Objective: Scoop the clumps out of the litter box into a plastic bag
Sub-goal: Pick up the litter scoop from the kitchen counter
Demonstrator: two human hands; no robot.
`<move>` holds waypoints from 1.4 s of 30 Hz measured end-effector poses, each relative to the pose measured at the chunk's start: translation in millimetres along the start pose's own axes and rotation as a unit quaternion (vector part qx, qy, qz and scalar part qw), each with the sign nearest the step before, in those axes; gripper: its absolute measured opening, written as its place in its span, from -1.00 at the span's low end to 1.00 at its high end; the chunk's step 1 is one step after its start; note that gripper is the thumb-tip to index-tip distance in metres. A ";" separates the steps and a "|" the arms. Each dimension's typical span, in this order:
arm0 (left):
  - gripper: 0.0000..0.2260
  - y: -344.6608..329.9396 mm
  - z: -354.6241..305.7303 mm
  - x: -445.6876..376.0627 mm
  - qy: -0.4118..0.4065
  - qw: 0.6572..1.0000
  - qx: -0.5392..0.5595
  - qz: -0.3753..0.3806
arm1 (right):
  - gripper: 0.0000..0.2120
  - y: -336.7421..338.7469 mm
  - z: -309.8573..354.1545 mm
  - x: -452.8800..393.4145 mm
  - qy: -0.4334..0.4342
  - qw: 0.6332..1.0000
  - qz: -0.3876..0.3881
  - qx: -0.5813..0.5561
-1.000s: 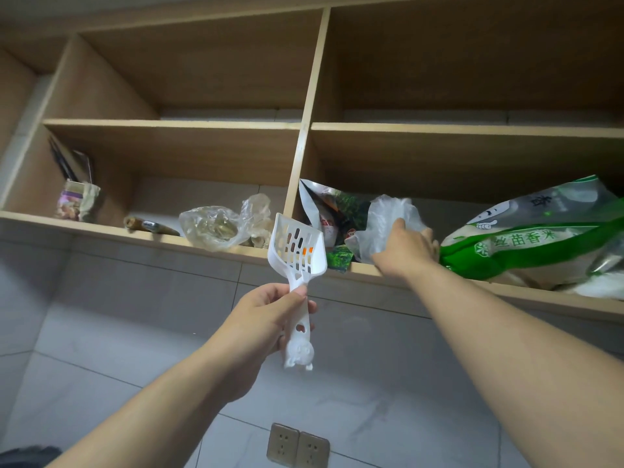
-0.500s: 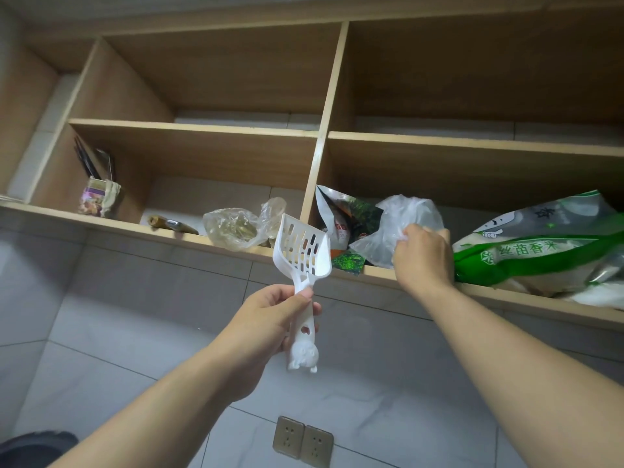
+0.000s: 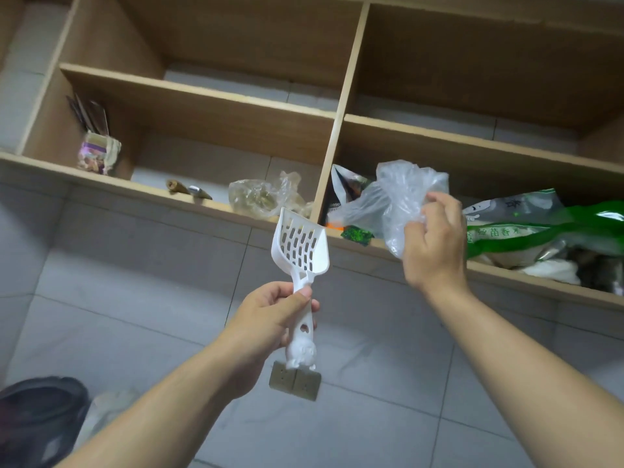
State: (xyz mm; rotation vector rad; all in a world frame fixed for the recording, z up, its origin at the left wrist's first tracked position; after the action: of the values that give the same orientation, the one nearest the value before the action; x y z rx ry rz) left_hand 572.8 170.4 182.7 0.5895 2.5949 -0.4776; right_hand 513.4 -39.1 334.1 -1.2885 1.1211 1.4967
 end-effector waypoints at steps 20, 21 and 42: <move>-0.83 64.3 130.4 229.9 0.171 0.975 0.002 -0.141 | -0.89 44.9 67.4 307.3 -0.220 0.931 0.149 -0.252; -0.83 63.8 138.2 245.2 0.181 0.970 0.004 -0.161 | -0.87 48.3 66.6 320.5 -0.227 0.925 0.157 -0.263; -0.82 134.1 254.2 518.2 0.376 0.845 0.015 -0.379 | -0.70 49.7 147.6 568.0 -0.364 0.771 0.426 -0.302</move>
State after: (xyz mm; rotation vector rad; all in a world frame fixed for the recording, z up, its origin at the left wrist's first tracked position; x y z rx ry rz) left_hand 298.9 346.5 -312.4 -0.4005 3.5467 -0.6061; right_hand 365.1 116.5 -214.2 -0.3471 0.6901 2.8845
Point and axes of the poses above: each hand's wrist, its own x-axis away from the middle knuckle, its own y-axis out of the back of the hand, z = x × y, the point moved 4 cm from there along -x, towards the middle knuckle, and after that the axes turned 3 degrees about z, right-handed, at the moved point
